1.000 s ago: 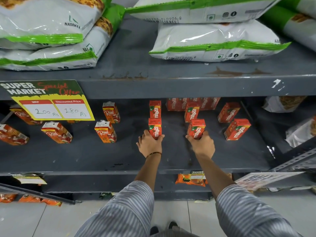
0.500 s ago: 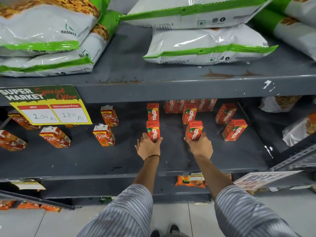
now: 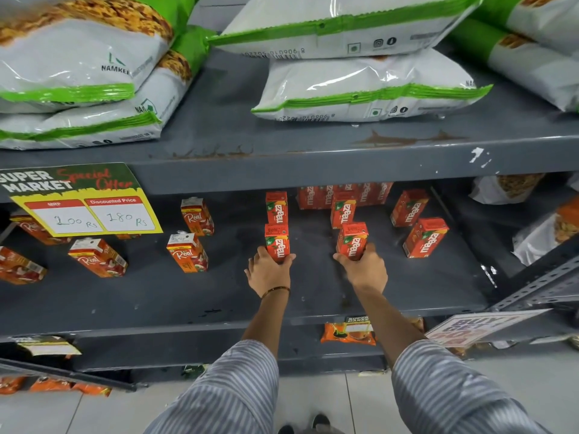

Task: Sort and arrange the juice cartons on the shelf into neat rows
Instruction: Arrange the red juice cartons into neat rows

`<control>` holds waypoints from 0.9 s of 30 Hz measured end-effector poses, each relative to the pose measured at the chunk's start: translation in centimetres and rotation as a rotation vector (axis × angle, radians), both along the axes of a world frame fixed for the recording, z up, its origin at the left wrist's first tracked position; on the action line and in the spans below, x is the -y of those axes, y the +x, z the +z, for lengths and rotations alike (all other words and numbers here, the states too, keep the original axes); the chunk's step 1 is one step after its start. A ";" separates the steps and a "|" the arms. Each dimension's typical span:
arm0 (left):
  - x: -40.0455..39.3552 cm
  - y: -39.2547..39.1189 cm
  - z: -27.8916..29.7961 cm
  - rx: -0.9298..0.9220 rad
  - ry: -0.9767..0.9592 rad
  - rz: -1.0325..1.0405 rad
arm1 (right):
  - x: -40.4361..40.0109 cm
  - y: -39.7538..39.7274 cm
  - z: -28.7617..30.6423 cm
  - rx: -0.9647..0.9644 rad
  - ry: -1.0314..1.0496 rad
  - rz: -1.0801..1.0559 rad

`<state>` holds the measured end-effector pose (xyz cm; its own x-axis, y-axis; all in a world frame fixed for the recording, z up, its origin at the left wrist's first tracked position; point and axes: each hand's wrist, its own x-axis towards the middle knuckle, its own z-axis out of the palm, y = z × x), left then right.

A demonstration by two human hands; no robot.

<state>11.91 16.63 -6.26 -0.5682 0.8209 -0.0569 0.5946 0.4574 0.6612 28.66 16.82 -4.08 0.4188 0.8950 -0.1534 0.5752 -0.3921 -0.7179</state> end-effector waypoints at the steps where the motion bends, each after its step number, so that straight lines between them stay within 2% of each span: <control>1: 0.1 -0.1 -0.1 0.004 -0.001 -0.006 | 0.2 0.1 -0.3 -0.024 0.017 0.012; 4: 0.8 -0.5 -0.8 -0.031 -0.012 -0.071 | 1.0 1.0 -1.3 -0.070 0.101 0.085; 6: 1.8 -0.8 -1.6 -0.112 -0.032 -0.138 | 1.7 1.9 -1.9 -0.023 0.130 0.090; 11: 3.3 -1.5 -3.1 -0.304 -0.130 -0.265 | 2.7 5.2 -2.5 0.122 0.250 -0.155; 14: 3.5 -1.3 -3.1 -0.339 -0.155 -0.287 | 2.2 7.4 -1.9 0.135 0.236 -0.335; 16: 3.5 -1.2 -3.1 -0.349 -0.150 -0.285 | 1.4 8.8 -1.7 0.095 0.227 -0.382; 22: 3.6 -1.2 -3.3 -0.378 -0.166 -0.287 | -1.2 11.5 -1.0 -0.106 0.171 -0.320; 27: 3.5 -1.0 -3.1 -0.382 -0.181 -0.286 | -1.8 12.5 -1.4 -0.067 0.078 -0.258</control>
